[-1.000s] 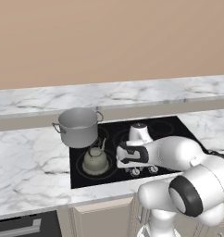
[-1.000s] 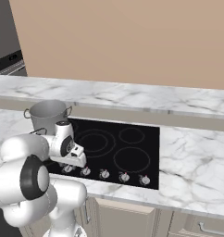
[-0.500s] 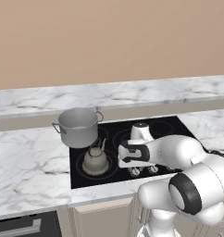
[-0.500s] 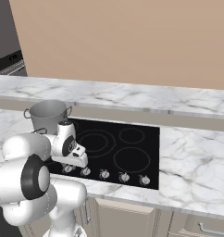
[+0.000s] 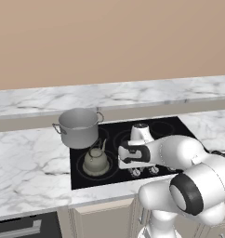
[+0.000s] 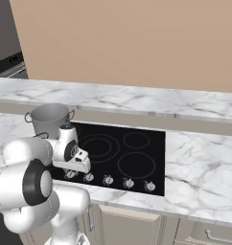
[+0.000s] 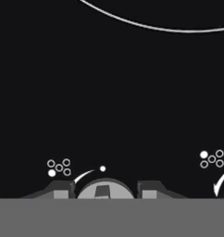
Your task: Pick the kettle from the counter and place it on a stove burner. Then turn the burner on.
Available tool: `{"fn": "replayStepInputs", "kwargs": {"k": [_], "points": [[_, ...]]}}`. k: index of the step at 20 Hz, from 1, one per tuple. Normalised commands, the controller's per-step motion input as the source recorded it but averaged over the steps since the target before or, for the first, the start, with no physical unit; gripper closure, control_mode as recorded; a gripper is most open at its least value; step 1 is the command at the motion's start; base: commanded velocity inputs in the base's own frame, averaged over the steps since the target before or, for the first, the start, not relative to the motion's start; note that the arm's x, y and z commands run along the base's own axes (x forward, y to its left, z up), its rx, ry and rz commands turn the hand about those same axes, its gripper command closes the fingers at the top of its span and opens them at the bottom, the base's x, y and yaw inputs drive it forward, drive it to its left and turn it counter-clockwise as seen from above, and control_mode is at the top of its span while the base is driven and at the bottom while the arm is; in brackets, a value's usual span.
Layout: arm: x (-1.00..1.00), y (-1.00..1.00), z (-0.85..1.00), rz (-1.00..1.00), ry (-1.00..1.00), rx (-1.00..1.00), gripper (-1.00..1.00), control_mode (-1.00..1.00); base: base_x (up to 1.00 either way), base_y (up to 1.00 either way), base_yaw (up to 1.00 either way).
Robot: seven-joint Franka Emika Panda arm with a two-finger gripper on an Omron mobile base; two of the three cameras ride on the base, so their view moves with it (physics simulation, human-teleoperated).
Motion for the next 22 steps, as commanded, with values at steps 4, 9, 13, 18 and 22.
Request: {"fn": "replayStepInputs", "kwargs": {"k": [4,9,13,18,22], "points": [[-0.13,0.00,-0.21,0.22,0.03,0.00,1.00,-1.00,0.00,0.00,0.00],[-0.21,-0.04,-0.23,0.27,0.05,0.02,1.00,-1.00,0.00,0.00,0.00],[-0.33,-0.14,-0.29,0.27,0.02,0.07,1.00,-1.00,0.00,0.00,0.00],[-0.44,-0.17,-0.39,0.27,0.02,0.10,1.00,-1.00,0.00,0.00,0.00],[-0.34,-0.11,-0.39,0.30,0.01,0.11,1.00,-1.00,0.00,0.00,0.00]]}}
